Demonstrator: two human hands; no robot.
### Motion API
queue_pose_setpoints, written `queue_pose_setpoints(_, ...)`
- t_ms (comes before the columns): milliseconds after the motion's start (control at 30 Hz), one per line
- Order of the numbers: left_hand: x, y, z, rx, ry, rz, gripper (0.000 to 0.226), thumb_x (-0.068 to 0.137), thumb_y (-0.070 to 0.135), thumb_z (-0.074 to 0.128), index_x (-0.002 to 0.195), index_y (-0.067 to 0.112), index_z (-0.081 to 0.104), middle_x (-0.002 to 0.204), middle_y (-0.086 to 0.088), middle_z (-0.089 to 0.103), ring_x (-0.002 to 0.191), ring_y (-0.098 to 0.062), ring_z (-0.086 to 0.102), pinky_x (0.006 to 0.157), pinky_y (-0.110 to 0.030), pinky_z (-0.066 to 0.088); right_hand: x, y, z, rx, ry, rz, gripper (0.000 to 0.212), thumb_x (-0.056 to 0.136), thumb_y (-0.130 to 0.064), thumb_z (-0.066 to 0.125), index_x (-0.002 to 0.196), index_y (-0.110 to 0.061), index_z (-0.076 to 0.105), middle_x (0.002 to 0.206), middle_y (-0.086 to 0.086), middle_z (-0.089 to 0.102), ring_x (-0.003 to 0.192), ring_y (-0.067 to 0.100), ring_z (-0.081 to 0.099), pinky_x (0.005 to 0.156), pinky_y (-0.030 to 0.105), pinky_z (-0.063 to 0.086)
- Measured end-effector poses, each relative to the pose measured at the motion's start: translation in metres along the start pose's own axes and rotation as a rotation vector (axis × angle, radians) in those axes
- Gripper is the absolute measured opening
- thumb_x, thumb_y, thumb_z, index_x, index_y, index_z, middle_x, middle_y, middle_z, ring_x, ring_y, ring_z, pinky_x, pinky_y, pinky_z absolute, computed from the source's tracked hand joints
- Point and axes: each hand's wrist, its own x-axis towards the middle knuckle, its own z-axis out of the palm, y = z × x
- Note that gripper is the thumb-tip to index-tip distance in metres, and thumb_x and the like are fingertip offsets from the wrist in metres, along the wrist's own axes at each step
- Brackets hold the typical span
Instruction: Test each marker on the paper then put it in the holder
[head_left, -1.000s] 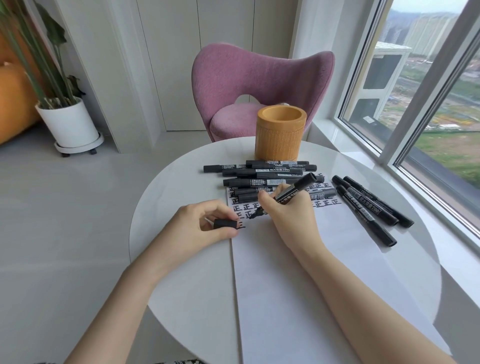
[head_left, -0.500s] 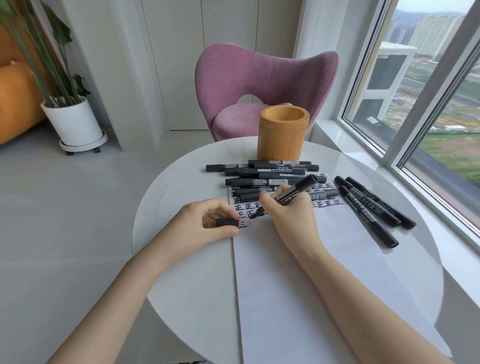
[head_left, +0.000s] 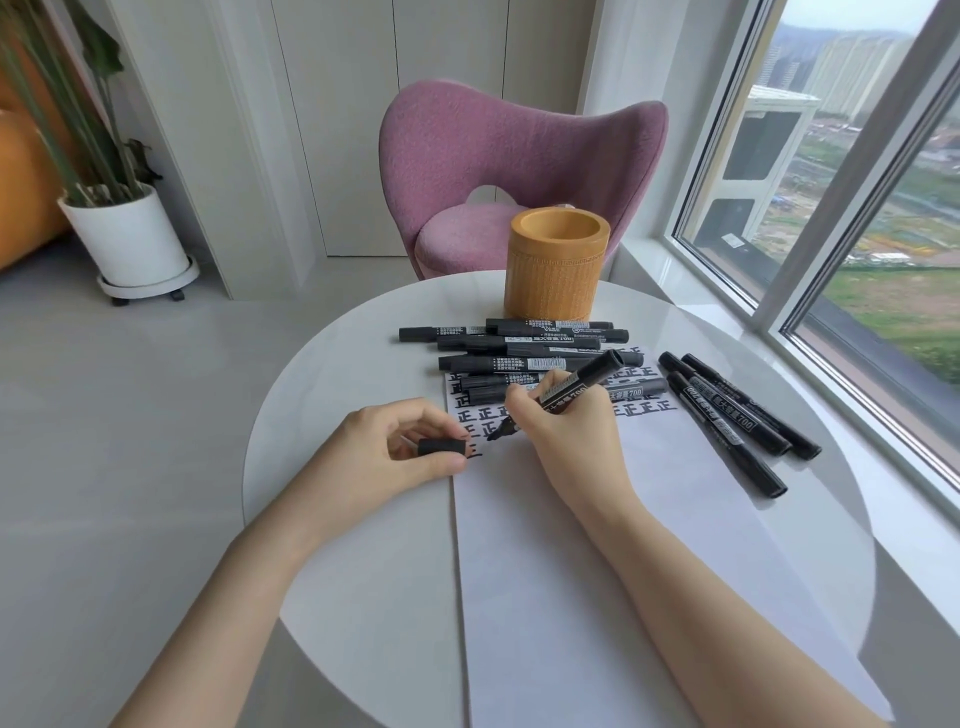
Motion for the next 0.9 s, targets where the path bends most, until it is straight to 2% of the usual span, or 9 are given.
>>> queue_pose_setpoints(133,-0.0004,-0.0006,0.0006,-0.011,0.011,-0.008,0.014,0.075,0.016,0.077,0.084,0.023,0.070,0.091,0.010,0.073,0.091,-0.011,0.066,0.075,-0.014,0.044,-0.0002,0.0002,0.0011,-0.008,-0.005,-0.009,0.030,0.085,-0.010,0.063,0.063,-0.008,0.042,0.051,-0.003,0.035,0.050,0.008,0.030,0.050,0.021,0.027)
queue_pose_setpoints(233,-0.0005,0.0002,0.0011,-0.015,0.009,-0.009,0.014,0.075,0.015,0.076,0.085,0.022,0.070,0.091,0.010,0.073,0.091,-0.010,0.066,0.074,-0.010,0.044,-0.0008,-0.0006,0.0014,-0.032,-0.003,-0.029,0.031,0.085,-0.010,0.062,0.062,-0.009,0.041,0.052,-0.002,0.035,0.050,0.008,0.029,0.050,0.022,0.028)
queue_pose_setpoints(433,-0.0013,0.0010,0.0008,-0.020,0.005,-0.003,0.015,0.075,0.013,0.076,0.086,0.020,0.070,0.089,0.010,0.074,0.089,-0.006,0.066,0.072,-0.007,0.044,-0.0004,-0.0011,-0.0002,-0.059,0.022,-0.011,0.038,0.084,-0.007,0.058,0.059,-0.015,0.031,0.046,-0.010,0.027,0.047,0.008,0.024,0.045,0.021,0.024)
queue_pose_setpoints(700,-0.0010,0.0019,0.0015,-0.038,0.008,0.003,0.015,0.076,0.010,0.075,0.088,0.016,0.070,0.089,0.008,0.074,0.083,0.000,0.066,0.069,-0.004,0.042,-0.0001,0.0004,-0.0003,-0.039,0.011,0.004,0.032,0.084,-0.009,0.060,0.061,-0.011,0.038,0.042,-0.011,0.028,0.046,0.007,0.025,0.045,0.019,0.023)
queue_pose_setpoints(900,-0.0019,0.0021,0.0010,-0.043,0.006,0.004,0.014,0.076,0.010,0.075,0.088,0.016,0.069,0.089,0.009,0.074,0.081,0.003,0.065,0.069,-0.004,0.041,-0.0014,-0.0016,-0.0007,-0.055,-0.010,-0.011,0.025,0.081,-0.006,0.058,0.063,-0.004,0.040,0.051,-0.003,0.029,0.050,0.009,0.023,0.046,0.022,0.021)
